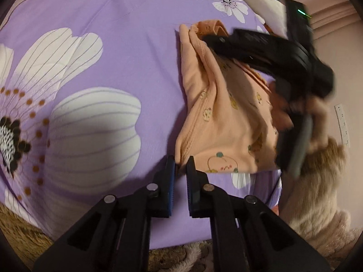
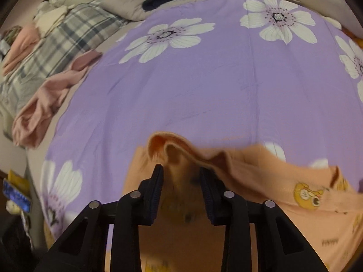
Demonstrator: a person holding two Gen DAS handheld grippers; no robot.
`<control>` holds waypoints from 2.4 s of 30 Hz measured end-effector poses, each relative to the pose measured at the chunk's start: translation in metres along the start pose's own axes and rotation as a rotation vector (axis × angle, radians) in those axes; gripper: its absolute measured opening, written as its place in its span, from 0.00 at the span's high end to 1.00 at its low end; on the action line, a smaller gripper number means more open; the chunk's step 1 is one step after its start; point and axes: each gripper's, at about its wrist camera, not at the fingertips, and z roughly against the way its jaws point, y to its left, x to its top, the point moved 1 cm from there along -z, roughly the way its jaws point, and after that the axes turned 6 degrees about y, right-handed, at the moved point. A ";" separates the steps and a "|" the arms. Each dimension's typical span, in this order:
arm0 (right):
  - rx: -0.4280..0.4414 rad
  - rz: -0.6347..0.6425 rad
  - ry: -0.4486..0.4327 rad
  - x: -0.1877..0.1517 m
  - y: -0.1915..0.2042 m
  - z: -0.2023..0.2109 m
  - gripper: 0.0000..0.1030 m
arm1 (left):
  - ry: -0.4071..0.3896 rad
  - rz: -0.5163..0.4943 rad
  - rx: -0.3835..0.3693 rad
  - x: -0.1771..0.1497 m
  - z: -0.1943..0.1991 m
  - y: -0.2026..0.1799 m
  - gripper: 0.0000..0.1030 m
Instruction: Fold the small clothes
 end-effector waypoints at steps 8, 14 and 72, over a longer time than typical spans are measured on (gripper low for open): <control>-0.051 -0.046 -0.033 0.016 -0.002 -0.007 0.67 | 0.048 0.004 0.005 -0.023 0.001 0.006 1.00; -0.030 -0.122 -0.066 -0.003 -0.017 0.029 0.67 | 0.032 0.006 -0.011 -0.019 0.015 0.010 0.97; -0.396 -0.570 -0.370 -0.150 -0.155 0.204 0.86 | -0.146 -0.024 0.179 0.049 0.034 -0.015 0.55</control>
